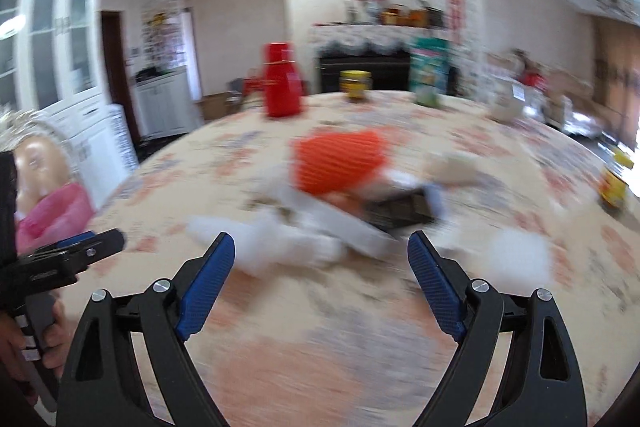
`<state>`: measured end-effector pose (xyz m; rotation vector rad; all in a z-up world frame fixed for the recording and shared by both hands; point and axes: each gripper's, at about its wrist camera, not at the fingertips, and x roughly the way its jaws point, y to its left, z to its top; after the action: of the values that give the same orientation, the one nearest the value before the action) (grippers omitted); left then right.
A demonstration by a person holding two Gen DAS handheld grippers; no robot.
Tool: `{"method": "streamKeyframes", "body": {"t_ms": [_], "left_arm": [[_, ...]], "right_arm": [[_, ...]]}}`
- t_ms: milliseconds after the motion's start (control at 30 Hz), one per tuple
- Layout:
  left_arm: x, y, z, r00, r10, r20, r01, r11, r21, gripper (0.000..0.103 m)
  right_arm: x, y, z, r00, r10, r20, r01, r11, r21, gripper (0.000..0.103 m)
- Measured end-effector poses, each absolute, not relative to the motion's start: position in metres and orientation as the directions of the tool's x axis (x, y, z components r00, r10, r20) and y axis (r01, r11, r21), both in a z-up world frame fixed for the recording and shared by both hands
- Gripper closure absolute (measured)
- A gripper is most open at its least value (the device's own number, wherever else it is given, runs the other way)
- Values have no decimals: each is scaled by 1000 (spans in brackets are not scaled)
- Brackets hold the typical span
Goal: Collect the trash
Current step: 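Move both open tools back over the table, then grasp a white foam block with the right tool while the left tool grasps a white foam strip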
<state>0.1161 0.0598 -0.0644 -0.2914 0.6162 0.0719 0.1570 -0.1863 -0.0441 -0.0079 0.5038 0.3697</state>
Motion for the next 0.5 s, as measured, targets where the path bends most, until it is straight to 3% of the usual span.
{"method": "streamKeyframes", "body": {"t_ms": [333, 500], "left_arm": [[147, 9, -78, 778, -11, -628, -163, 962, -218, 5], [157, 11, -76, 777, 28, -629, -209, 954, -216, 5]], "right_arm": [[194, -279, -69, 825, 77, -560, -51, 997, 63, 20], [219, -290, -86, 779, 43, -626, -16, 999, 49, 20]]}}
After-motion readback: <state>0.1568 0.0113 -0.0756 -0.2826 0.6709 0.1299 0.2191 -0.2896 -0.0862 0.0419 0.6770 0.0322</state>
